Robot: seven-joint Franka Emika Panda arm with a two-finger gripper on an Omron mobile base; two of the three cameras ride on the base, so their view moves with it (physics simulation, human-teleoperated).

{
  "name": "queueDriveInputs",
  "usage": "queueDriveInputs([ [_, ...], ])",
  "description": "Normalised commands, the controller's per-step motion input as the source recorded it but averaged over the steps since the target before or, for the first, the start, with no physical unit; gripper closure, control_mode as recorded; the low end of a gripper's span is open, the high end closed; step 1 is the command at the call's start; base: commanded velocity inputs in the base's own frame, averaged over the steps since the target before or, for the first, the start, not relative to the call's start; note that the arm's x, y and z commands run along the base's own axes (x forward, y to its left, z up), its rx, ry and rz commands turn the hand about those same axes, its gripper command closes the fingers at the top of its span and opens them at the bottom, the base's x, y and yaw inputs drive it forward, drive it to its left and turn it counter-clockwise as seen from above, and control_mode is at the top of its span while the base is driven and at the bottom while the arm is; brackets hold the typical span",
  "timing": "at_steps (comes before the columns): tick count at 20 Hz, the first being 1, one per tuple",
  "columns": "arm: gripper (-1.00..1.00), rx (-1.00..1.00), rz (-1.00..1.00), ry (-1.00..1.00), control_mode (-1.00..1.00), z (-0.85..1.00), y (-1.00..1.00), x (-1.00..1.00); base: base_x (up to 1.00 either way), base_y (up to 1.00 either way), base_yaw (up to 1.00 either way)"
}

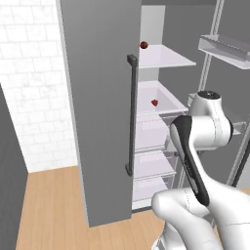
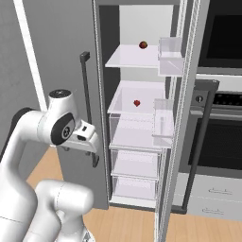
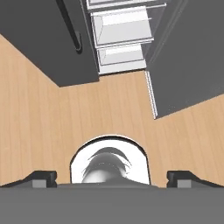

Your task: Take the strawberry from the fridge and place it on top of the pancake, located on the dining counter.

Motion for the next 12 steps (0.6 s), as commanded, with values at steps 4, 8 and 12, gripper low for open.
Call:
queueDriveInputs([
  [4,-1.00,0.00,0.00,-0.05,-1.00,0.00,0.00,0.00,0.00,0.00,0.00],
  [8,-1.00,0.00,-0.14,-0.11,-1.00,-0.01,0.00,0.00,0.00,0.00,0.00],
  [12,-1.00,0.00,-0.06,-0.01,1.00,-0.01,0.00,0.00,0.00,0.00,-0.20],
])
